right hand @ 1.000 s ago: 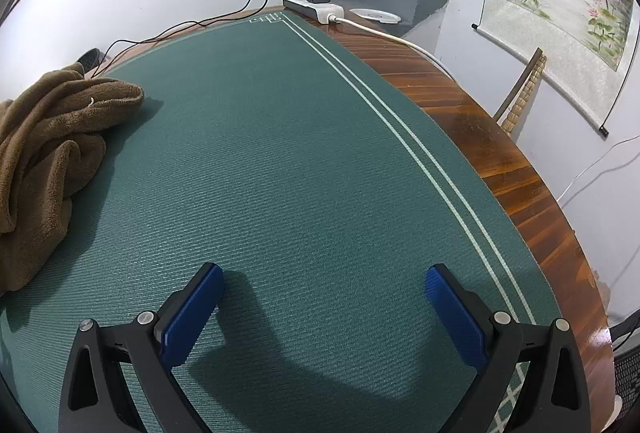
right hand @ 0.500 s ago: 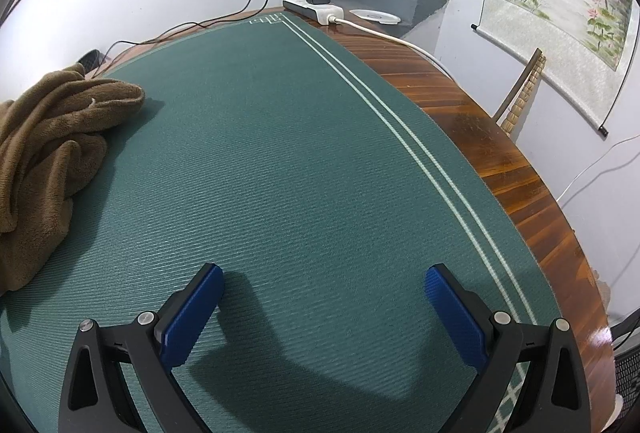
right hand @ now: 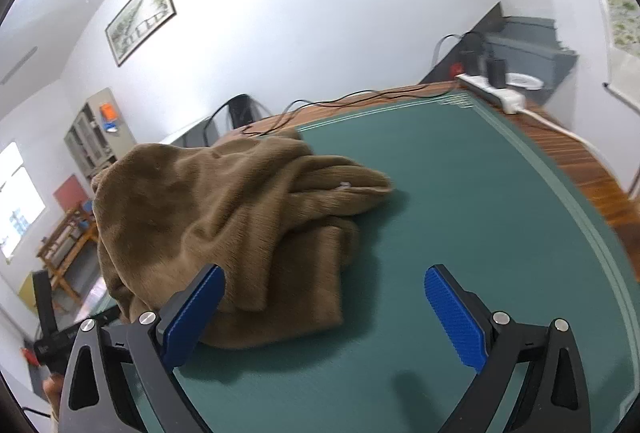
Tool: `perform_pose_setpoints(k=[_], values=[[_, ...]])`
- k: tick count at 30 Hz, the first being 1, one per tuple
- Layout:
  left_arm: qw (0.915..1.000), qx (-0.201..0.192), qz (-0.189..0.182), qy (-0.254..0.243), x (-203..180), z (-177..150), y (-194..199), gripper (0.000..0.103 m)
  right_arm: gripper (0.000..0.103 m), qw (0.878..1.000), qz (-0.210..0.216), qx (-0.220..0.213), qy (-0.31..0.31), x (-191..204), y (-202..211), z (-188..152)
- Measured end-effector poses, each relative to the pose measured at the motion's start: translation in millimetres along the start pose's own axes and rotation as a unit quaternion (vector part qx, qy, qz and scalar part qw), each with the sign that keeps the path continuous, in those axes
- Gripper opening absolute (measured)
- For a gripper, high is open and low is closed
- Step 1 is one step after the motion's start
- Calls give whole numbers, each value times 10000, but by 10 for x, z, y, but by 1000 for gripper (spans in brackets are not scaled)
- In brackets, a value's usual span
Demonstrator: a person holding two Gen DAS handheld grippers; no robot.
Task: Fold clothes
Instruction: 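Move both grippers toward the crumpled brown fleece blanket, then grasp an edge of the brown blanket with the right gripper and lift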
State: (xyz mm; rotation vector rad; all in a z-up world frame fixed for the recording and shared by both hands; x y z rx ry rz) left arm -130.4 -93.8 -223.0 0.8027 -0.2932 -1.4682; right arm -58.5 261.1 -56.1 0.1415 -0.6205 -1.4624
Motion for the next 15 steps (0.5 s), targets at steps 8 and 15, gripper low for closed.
perform_pose_setpoints(k=[8,15], values=[[10000,-4,0,22,-1,15,-10,103,68,9983,500,300,-84,250,-271,-108],[10000,3,20,6,-7,24,-23,103,53,9949,811,584,99,449,-406,-153]])
Point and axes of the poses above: each gripper's, at about its wrist camera, not at the fingertips, and y roughly against the way its jaws point, x to its left, z to its top, the point moved 10 cm from there along -y, roughly the way its jaws point, and after that the axes turned 8 degrees about -x, right-handed, at the moved point
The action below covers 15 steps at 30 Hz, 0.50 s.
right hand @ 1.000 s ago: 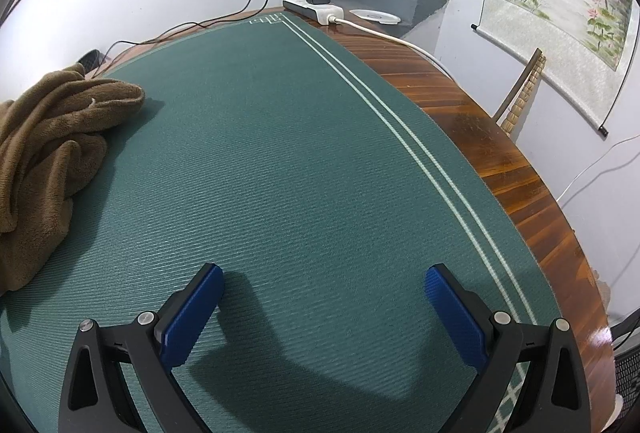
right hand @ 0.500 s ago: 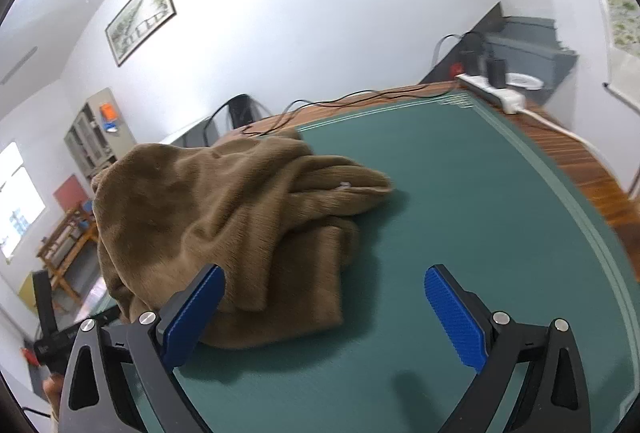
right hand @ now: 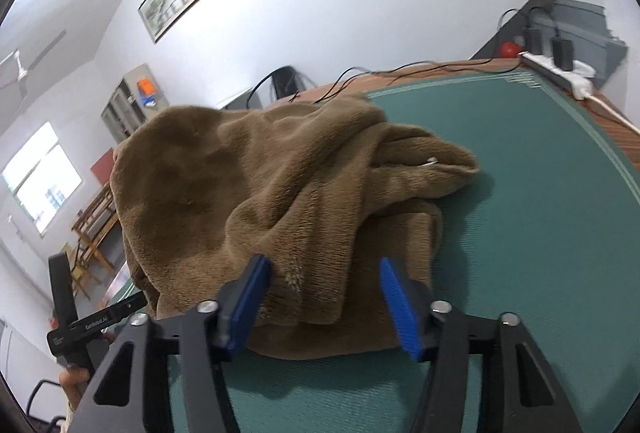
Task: Fold clothes
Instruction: 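Grasp an edge of the brown blanket with the right gripper and lift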
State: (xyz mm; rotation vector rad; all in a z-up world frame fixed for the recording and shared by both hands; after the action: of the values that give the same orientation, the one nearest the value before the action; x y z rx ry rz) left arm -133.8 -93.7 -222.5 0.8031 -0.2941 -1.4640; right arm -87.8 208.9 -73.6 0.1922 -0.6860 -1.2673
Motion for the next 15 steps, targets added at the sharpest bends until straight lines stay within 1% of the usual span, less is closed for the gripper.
perform_pose_setpoints(k=[1,2,3,5,6,7,9,11,13,15], values=[[10000,0,3,-3,0,2,-2,103,47,9999,74,67,-29,16,-42,-14],[10000,0,3,-3,0,4,-3,103,44,9997,158,142,-78,25,-99,-32],[10000,0,2,-1,-1,6,-5,103,37,9994,243,212,-131,34,-152,-48],[10000,-3,-5,7,-4,10,-11,103,29,9984,406,305,-234,58,-237,-69],[10000,-6,-10,15,-4,11,-11,103,22,9983,464,271,-210,94,-239,-62],[10000,-11,-16,26,-4,12,-8,103,19,9984,524,193,-122,159,-210,-45],[10000,-14,-12,30,-4,14,-4,103,18,9973,732,-8,116,356,-96,-1],[10000,-8,7,12,-11,12,-3,103,18,9932,1055,-217,444,645,70,40],[10000,-8,7,12,-8,12,2,103,18,9870,1318,-387,837,947,238,47],[10000,-15,-11,33,-2,14,11,103,18,9775,1731,-492,1101,1273,432,16]])
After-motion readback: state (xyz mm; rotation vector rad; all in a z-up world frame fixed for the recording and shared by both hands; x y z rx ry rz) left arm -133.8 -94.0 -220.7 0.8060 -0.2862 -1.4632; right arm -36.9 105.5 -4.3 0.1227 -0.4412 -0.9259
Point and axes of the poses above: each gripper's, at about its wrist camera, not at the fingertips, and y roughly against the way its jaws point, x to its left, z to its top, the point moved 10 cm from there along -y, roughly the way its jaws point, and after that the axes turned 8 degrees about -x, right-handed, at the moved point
